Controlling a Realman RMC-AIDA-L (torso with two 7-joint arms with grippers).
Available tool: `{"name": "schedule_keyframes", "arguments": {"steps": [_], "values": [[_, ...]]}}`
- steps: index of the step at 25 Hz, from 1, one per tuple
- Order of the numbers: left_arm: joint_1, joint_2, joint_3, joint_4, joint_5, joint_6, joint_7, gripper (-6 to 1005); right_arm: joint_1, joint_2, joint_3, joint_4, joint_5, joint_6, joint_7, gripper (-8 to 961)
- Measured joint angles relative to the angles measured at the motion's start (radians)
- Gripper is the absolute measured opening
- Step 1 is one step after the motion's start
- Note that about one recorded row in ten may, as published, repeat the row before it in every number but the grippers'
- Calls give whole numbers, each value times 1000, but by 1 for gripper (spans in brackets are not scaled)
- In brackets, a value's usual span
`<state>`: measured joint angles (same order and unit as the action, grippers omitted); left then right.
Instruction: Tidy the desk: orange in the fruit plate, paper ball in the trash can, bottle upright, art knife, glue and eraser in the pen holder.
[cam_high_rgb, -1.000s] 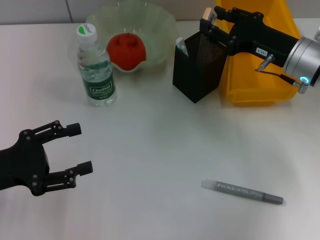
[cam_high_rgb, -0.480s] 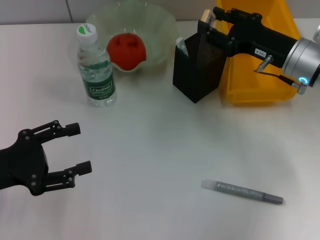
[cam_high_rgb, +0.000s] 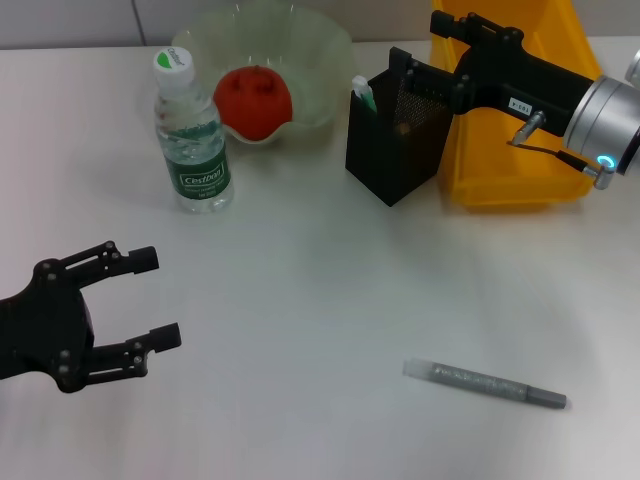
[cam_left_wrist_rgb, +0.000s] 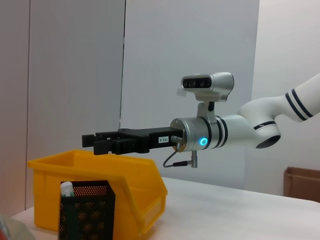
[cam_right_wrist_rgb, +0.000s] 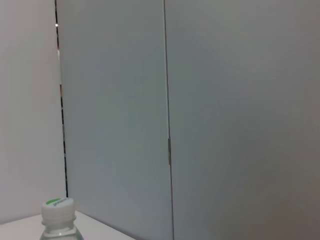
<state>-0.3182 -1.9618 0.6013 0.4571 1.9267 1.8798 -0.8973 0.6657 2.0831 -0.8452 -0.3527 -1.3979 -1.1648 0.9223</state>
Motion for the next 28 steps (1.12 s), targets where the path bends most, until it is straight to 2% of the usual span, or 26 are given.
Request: {"name": "schedule_keyframes", "arguments": {"steps": [18, 23, 28], "values": [[1, 2, 0, -2, 0, 1, 0, 827, -4, 1, 6, 0, 2, -28, 20, 751], [-1, 1, 3, -1, 0, 2, 0, 827, -17, -9, -1, -6, -16, -153, 69, 750], [-4, -3, 8, 3, 0, 5, 0, 827, -18, -32, -3, -11, -148, -325, 110, 750]]}}
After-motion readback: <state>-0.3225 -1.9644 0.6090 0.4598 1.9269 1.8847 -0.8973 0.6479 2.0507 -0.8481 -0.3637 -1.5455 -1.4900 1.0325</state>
